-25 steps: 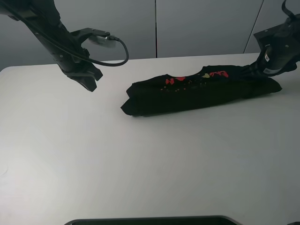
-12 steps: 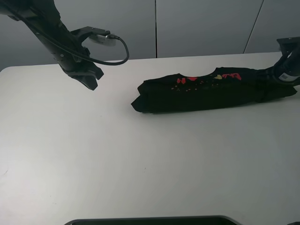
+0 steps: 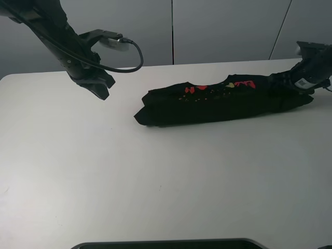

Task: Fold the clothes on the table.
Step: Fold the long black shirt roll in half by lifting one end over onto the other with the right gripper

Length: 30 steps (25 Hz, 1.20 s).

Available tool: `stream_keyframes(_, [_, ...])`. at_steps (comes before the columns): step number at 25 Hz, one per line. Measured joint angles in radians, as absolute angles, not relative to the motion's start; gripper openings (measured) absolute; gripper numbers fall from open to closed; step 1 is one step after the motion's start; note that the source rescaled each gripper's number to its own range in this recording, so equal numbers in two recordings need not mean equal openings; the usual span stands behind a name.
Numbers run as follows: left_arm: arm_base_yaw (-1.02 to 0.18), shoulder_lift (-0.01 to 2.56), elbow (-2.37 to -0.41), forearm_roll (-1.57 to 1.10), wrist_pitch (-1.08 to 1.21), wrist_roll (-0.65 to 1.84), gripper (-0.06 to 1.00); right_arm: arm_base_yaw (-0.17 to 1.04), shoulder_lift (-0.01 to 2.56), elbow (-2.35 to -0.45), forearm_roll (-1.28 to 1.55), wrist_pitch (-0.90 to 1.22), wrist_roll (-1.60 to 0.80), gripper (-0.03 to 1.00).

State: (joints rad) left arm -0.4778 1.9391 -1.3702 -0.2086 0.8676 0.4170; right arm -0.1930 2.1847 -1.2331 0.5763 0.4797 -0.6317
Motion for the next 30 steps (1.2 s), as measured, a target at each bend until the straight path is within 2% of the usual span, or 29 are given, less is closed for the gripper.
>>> stream_keyframes(3, [-0.478,1.939,-1.370,-0.209,0.868,0.417,0.00,-0.193,2.193,-1.233,0.721,0.598,-0.694,0.44])
stream_keyframes(8, [-0.478,1.939,-1.370,-0.209,0.868,0.417,0.00,-0.193,2.225,-1.238,0.804,0.836,-0.718,0.09])
stream_keyframes(15, [-0.478,1.939,-1.370,-0.209,0.868,0.417,0.00,-0.191,2.243,-1.304,0.761,0.957,-0.742,0.09])
stream_keyframes(24, [-0.478,1.939,-1.370,-0.209,0.864,0.417,0.00,-0.188,1.960,-1.376,0.347,0.883,-0.499,0.09])
stream_keyframes(30, [-0.478,1.939,-1.370,-0.209,0.843,0.417,0.00,-0.181,1.820,-1.399,0.441,0.981,-0.488,0.09])
